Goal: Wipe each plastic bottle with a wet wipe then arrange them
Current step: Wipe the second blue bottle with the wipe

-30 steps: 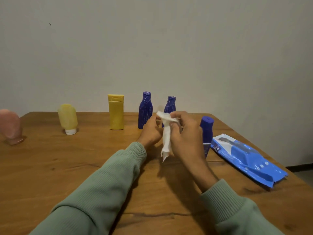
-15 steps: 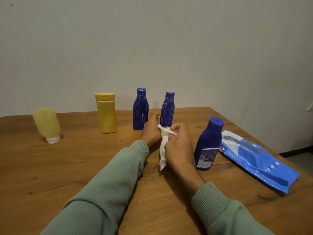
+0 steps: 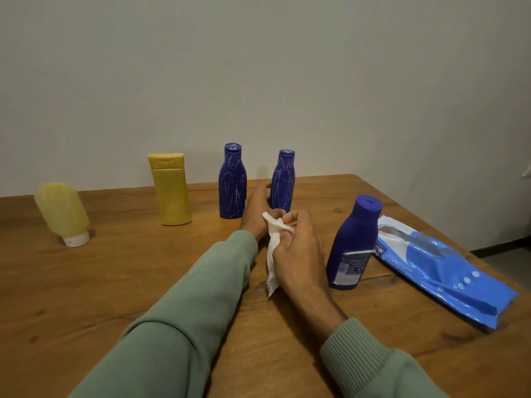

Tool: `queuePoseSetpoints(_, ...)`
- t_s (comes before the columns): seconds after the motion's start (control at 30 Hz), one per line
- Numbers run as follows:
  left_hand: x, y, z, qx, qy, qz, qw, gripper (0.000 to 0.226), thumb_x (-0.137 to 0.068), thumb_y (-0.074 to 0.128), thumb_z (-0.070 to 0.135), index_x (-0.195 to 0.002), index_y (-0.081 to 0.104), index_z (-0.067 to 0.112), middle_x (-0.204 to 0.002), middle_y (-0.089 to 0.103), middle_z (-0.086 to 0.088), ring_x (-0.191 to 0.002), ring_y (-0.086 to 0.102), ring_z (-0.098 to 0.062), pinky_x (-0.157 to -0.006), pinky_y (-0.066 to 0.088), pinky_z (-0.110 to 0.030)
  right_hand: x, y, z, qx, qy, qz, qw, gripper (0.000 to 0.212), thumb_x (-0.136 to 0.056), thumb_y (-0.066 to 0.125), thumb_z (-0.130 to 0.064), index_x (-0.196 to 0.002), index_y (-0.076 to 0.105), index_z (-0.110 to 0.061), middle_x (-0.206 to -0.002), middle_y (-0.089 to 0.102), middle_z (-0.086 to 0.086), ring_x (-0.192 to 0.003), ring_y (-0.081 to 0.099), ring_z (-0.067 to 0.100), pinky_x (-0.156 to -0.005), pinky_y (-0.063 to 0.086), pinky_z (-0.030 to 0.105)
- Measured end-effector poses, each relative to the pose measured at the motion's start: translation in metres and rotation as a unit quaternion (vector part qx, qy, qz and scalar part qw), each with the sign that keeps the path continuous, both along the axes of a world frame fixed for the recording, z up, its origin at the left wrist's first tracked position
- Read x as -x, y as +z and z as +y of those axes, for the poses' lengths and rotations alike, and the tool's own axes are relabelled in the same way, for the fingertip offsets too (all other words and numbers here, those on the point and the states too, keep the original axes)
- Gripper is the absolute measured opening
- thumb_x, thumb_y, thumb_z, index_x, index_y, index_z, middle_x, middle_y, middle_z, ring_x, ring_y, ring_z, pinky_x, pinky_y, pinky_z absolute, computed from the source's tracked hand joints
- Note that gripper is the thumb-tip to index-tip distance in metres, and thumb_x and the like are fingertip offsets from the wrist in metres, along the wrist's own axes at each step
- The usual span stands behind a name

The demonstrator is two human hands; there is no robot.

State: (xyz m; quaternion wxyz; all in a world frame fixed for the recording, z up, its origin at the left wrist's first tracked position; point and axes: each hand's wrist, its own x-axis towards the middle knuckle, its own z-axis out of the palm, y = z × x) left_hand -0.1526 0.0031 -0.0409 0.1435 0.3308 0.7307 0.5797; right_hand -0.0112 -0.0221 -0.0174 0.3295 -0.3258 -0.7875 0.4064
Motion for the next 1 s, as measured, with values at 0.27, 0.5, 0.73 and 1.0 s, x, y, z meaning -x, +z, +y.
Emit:
queuePoseSetpoints(0.27,-0.009,0.004,-0.019,-0.039,0.022,-0.02,0.999,0.033,-0.096,0.053,0.008,-0.129,0.052,0.009,-0.095,0.067,-0.005,-0.079,0.069,-0.016,-0.078,0.059,-0.033,0.001,-0.001,-0.002,0.005,0.007,0.009,1.0,0.027,-0.093,0.049,-0.01,-0.114,0.043,-0.026,-0.102,0.052,-0.009,-0.082,0.053,0.003,-0.063,0.045,0.016)
queuePoseSetpoints(0.5,-0.039,0.016,-0.059,-0.053,0.044,0.009,0.998,0.029,-0.092,0.053,0.006,-0.12,0.059,0.002,-0.105,0.069,-0.017,-0.095,0.067,-0.031,-0.092,0.055,-0.046,-0.013,0.021,-0.02,0.01,0.058,0.054,0.997,0.026,-0.092,0.05,-0.008,-0.11,0.043,-0.025,-0.097,0.049,-0.009,-0.08,0.052,0.004,-0.061,0.045,0.016)
queuePoseSetpoints(0.73,-0.068,0.053,-0.116,-0.051,0.029,0.053,0.997,0.02,-0.094,0.056,0.001,-0.114,0.055,0.006,-0.095,0.061,0.0,-0.084,0.061,-0.008,-0.064,0.05,-0.01,-0.045,0.049,-0.048,-0.007,0.131,0.074,0.989,0.026,-0.092,0.051,-0.008,-0.107,0.042,-0.027,-0.104,0.048,-0.006,-0.088,0.052,0.009,-0.059,0.044,0.016)
queuePoseSetpoints(1.0,-0.127,0.076,-0.193,-0.161,-0.004,-0.126,0.979,0.014,-0.09,0.061,0.002,-0.102,0.064,0.007,-0.091,0.072,-0.009,-0.074,0.07,-0.016,-0.065,0.059,-0.025,-0.102,0.065,-0.068,-0.057,0.208,0.102,0.971,0.021,-0.091,0.057,-0.013,-0.103,0.048,-0.029,-0.105,0.058,-0.009,-0.085,0.058,0.001,-0.054,0.045,0.012)
